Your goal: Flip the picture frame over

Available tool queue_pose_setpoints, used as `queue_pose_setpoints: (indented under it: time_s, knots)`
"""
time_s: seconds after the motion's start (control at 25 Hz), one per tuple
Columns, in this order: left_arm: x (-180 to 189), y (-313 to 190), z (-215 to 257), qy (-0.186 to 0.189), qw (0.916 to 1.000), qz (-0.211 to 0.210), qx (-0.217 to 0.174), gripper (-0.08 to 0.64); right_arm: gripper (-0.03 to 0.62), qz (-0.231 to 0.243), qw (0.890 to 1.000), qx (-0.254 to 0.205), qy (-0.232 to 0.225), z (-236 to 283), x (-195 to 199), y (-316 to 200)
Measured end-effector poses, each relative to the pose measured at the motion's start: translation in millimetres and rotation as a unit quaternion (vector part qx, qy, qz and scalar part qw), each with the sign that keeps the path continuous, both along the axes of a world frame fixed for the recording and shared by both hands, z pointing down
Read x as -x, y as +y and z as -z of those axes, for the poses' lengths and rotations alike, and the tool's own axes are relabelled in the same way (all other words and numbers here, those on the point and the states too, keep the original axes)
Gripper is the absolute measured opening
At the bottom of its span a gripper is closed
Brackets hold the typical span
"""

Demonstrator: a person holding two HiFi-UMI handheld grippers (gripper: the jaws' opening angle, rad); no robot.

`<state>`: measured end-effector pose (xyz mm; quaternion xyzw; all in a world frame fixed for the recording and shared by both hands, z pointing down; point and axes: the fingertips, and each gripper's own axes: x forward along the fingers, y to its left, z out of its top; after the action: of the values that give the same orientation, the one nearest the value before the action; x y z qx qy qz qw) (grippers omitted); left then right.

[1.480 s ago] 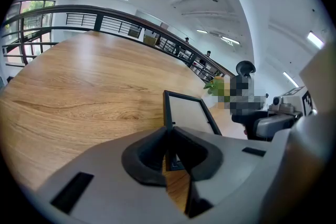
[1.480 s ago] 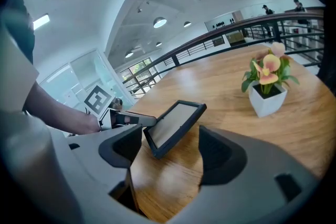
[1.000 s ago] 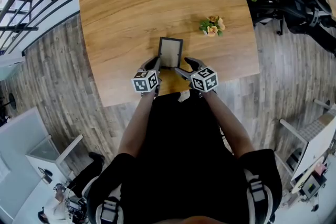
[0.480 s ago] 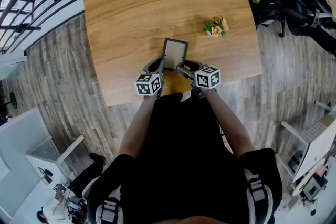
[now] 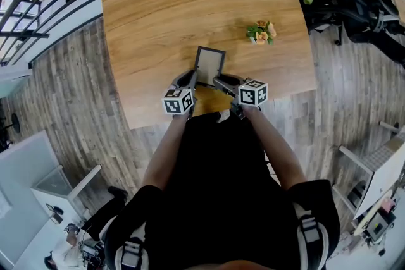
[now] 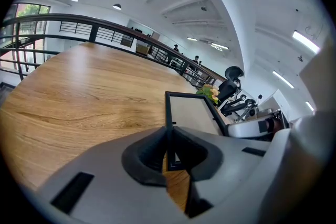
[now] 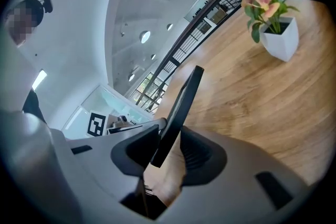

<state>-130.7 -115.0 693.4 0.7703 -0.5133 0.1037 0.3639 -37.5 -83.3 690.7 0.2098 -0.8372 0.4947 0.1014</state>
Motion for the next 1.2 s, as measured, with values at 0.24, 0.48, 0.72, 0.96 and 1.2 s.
queue_pose_setpoints:
  time_s: [0.24, 0.48, 0.72, 0.96, 1.2]
  knots:
    - [3, 0, -1, 0.000, 1.0000, -0.005, 0.001, 0.054, 0.134, 0.003, 1.000, -0.001, -0.014, 10, 6, 2]
    - [-2, -1, -3, -0.010, 0.9998, -0.016, -0.001, 0.054, 0.078, -0.008, 1.000, 0.005, -0.011, 10, 2, 0]
    - [-8, 0, 2, -0.009, 0.9995, -0.026, -0.014, 0.055, 0.066, -0.005, 1.000, -0.009, 0.012, 9, -2, -5]
    - [-9, -3, 12, -0.009, 0.9992, -0.027, -0.027, 0.057, 0.066, 0.017, 0.997, -0.044, 0.057, 4, -2, -4]
    - [-21, -9, 35, 0.020, 0.9984, -0.024, -0.048, 0.071, 0.066, 0.023, 0.991, -0.090, 0.098, 1, -4, -6]
